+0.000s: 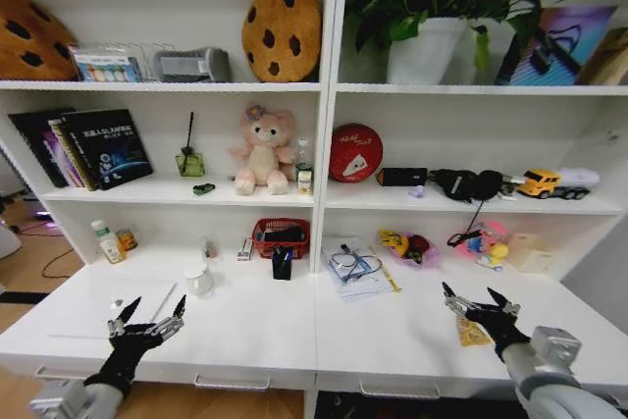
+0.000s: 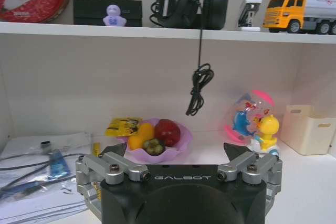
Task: Organize the objects on the table.
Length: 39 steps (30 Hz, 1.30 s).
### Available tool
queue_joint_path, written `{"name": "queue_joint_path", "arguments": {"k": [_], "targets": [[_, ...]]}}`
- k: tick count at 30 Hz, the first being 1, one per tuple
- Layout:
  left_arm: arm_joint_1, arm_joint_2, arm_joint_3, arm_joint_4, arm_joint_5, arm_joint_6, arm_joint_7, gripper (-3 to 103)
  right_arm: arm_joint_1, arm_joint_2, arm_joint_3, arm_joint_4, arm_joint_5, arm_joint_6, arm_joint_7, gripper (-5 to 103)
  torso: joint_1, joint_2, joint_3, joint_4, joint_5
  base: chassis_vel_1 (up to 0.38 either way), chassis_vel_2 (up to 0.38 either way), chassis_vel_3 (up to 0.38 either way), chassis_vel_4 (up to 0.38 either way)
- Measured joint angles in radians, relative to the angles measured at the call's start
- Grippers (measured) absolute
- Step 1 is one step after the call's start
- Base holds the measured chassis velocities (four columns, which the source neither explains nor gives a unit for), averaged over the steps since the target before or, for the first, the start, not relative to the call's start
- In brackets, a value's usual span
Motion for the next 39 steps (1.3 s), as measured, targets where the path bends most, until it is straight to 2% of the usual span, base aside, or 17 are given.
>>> {"name": "queue_joint_path", "arguments": {"k": [4, 5, 6, 7, 8, 16, 20, 26, 33, 34, 35, 36, 38, 39], "targets": [[0.000, 0.000, 0.000, 0.000, 0.000, 0.000, 0.000, 100, -0.014, 0.014, -0.023, -0.016, -0.017, 0.040, 0.011, 100, 0.000, 0.000, 0.000, 0.0001, 0.0015, -0.130, -0.167, 0.156, 0.125], [0.000, 0.000, 0.000, 0.000, 0.000, 0.000, 0.000, 100, -0.014, 0.014, -0.023, -0.016, -0.017, 0.040, 0.011, 100, 0.000, 0.000, 0.000, 0.0001, 0.0015, -0.103, -0.126, 0.102, 0.067], [0.000, 0.000, 0.000, 0.000, 0.000, 0.000, 0.000, 100, -0.023, 0.023, -0.037, -0.019, -0.017, 0.042, 0.026, 100, 0.000, 0.000, 0.000, -0.0001, -0.0002, -0.052, -0.111, 0.102, 0.044], [0.000, 0.000, 0.000, 0.000, 0.000, 0.000, 0.000, 100, -0.058, 0.053, -0.086, -0.031, -0.017, 0.029, 0.082, 100, 0.000, 0.000, 0.000, -0.0002, 0.0000, 0.051, 0.021, -0.025, -0.044], [0.000, 0.000, 0.000, 0.000, 0.000, 0.000, 0.000, 100, -0.068, 0.065, -0.112, -0.057, -0.034, 0.021, 0.102, 100, 0.000, 0.000, 0.000, -0.0002, -0.0005, 0.070, 0.055, -0.054, -0.056], [0.000, 0.000, 0.000, 0.000, 0.000, 0.000, 0.000, 100, -0.011, 0.068, -0.138, -0.190, -0.092, 0.020, 0.149, 100, 0.000, 0.000, 0.000, 0.0000, 0.0004, 0.022, 0.016, -0.017, -0.018], [0.000, 0.000, 0.000, 0.000, 0.000, 0.000, 0.000, 100, 0.001, 0.064, -0.136, -0.225, -0.104, 0.036, 0.145, 100, 0.000, 0.000, 0.000, -0.0001, 0.0005, 0.000, 0.000, 0.000, 0.000], [0.000, 0.000, 0.000, 0.000, 0.000, 0.000, 0.000, 100, 0.033, 0.048, -0.128, -0.284, -0.130, 0.080, 0.092, 100, 0.000, 0.000, 0.000, -0.0001, 0.0003, 0.000, 0.000, 0.000, 0.000], [0.000, 0.000, 0.000, 0.000, 0.000, 0.000, 0.000, 100, 0.058, 0.042, -0.151, -0.292, -0.146, 0.083, 0.089, 100, 0.000, 0.000, 0.000, -0.0001, 0.0002, 0.000, 0.000, 0.000, 0.000], [0.000, 0.000, 0.000, 0.000, 0.000, 0.000, 0.000, 100, 0.064, 0.042, -0.157, -0.294, -0.150, 0.083, 0.089, 102, 0.000, 0.000, 0.000, -0.0001, 0.0002, 0.000, 0.000, 0.000, 0.000], [0.000, 0.000, 0.000, 0.000, 0.000, 0.000, 0.000, 100, 0.072, 0.042, -0.165, -0.295, -0.152, 0.083, 0.088, 94, 0.000, 0.000, 0.000, -0.0001, 0.0003, 0.000, 0.000, 0.000, 0.000], [0.000, 0.000, 0.000, 0.000, 0.000, 0.000, 0.000, 100, 0.072, 0.042, -0.165, -0.295, -0.152, 0.083, 0.088, 94, 0.000, 0.000, 0.000, -0.0001, 0.0003, 0.000, 0.000, 0.000, 0.000], [0.000, 0.000, 0.000, 0.000, 0.000, 0.000, 0.000, 100, 0.081, 0.042, -0.172, -0.294, -0.153, 0.079, 0.088, 84, 0.000, 0.000, 0.000, -0.0001, 0.0003, 0.000, 0.000, 0.000, 0.000], [0.000, 0.000, 0.000, 0.000, 0.000, 0.000, 0.000, 100, 0.085, 0.042, -0.173, -0.293, -0.153, 0.079, 0.089, 84, 0.000, 0.000, 0.000, -0.0001, 0.0003, 0.000, 0.000, 0.000, 0.000]]}}
